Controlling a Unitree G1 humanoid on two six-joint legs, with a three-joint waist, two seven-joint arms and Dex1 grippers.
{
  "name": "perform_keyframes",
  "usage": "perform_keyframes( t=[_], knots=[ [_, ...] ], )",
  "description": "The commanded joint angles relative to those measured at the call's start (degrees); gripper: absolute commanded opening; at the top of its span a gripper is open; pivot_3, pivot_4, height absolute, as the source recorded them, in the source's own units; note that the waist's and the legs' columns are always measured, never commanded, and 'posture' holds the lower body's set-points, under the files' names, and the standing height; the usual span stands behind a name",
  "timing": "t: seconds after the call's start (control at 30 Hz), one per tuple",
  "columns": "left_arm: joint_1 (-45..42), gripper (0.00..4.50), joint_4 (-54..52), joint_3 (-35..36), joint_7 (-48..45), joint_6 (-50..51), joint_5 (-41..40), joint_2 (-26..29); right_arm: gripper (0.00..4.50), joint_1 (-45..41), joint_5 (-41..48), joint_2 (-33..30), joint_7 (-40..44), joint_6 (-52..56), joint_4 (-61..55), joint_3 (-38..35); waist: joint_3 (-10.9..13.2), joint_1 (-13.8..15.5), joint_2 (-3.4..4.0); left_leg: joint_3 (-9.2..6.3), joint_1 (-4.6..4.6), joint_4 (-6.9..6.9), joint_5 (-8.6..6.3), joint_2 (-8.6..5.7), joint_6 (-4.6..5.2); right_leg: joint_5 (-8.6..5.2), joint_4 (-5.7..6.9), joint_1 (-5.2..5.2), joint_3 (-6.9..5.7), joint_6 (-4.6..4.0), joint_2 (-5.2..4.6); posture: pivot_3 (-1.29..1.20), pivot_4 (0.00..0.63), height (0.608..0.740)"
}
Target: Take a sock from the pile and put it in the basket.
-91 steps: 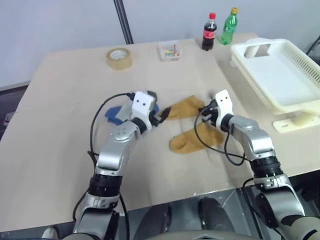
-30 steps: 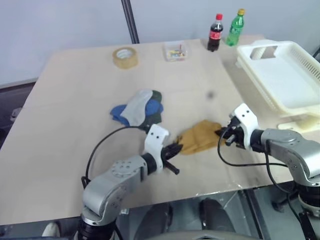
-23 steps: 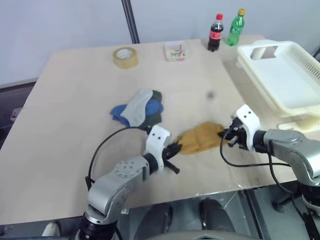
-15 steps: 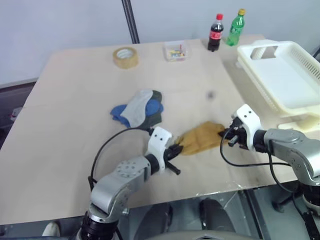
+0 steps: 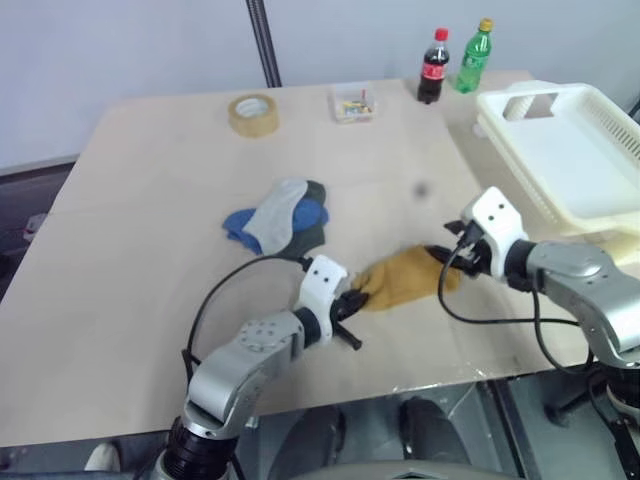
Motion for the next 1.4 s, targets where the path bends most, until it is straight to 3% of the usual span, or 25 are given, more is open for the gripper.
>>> perform_keyframes(
  t=[0.03, 0.2, 0.27, 0.4, 0.7, 0.9, 1.17, 1.4],
  knots=[
    [0.09, 1.07, 0.63, -0.78, -0.88, -0.97, -0.05, -0.17, 2.79, 1.11, -3.54, 0.88, 0.55, -6.07, 0.70, 4.10, 0.00, 0.13, 0.00, -0.02, -0.01, 0.00, 0.00, 0.00, 0.00, 0.00, 0.00, 0.00, -0.01, 0.00, 0.00, 0.00, 0.150, 0.740],
    [0.12, 3.24, 0.66, -1.34, -0.50, -2.58, 2.57, 1.50, 2.79, 1.69, -11.46, -0.14, 1.23, -15.28, 5.52, 10.19, 0.00, 0.33, 0.00, 0.01, 0.01, 0.02, 0.00, -0.02, 0.00, 0.01, 0.00, 0.01, 0.00, 0.01, 0.00, 0.00, 0.150, 0.740],
    [0.86, 3.69, -0.38, 0.52, -1.09, -3.09, 1.60, 1.60, 2.79, 1.83, -14.01, -0.11, 0.70, -17.24, 7.41, 11.95, 0.00, 0.04, 0.00, 0.00, 0.01, 0.01, 0.01, -0.01, -0.01, 0.01, 0.00, 0.01, 0.00, 0.01, 0.00, 0.00, 0.150, 0.740],
    [2.81, 3.69, 0.73, 12.13, -1.67, 1.66, -10.42, -5.02, 2.79, 2.30, -15.94, 1.13, 1.90, -19.35, 9.99, 12.58, 0.01, -0.15, -0.02, 0.02, 0.03, 0.01, 0.00, 0.02, 0.00, 0.01, -0.01, 0.00, 0.05, 0.01, 0.01, 0.00, 0.150, 0.740],
    [0.12, 3.69, 5.99, 19.44, -0.71, 10.34, -19.11, -7.37, 2.79, 2.46, -17.16, 3.83, 2.15, -19.41, 10.43, 11.25, -0.01, -0.36, -0.02, -0.02, 0.12, 0.03, 0.01, 0.01, -0.01, 0.01, 0.01, 0.12, -0.01, 0.01, 0.04, 0.00, 0.150, 0.740],
    [-1.91, 3.69, 7.44, 24.13, -1.35, 14.80, -25.25, -5.85, 2.79, 2.57, -17.68, 4.84, 2.15, -18.91, 10.26, 10.39, -0.01, -0.40, -0.02, -0.03, 0.12, 0.02, 0.01, 0.02, -0.02, 0.01, 0.00, 0.11, -0.01, 0.01, 0.04, 0.00, 0.150, 0.740],
    [-1.64, 3.69, 8.36, 22.76, -4.38, 17.39, -28.45, -0.51, 2.79, 3.14, -18.47, 5.79, 1.86, -18.89, 10.21, 9.98, -0.01, -0.43, -0.02, -0.03, 0.12, 0.01, 0.01, 0.01, -0.02, 0.01, 0.00, 0.12, -0.01, 0.01, 0.04, 0.00, 0.150, 0.740],
    [-2.98, 3.69, 13.79, 18.88, -0.95, 16.05, -25.11, -4.80, 2.79, 3.40, -19.01, 6.80, 1.46, -18.49, 9.89, 9.82, -0.08, -0.05, 0.03, -0.03, 0.17, 0.01, 0.01, 0.01, -0.02, 0.01, 0.00, 0.17, -0.01, 0.01, 0.03, 0.00, 0.150, 0.740]
  ],
)
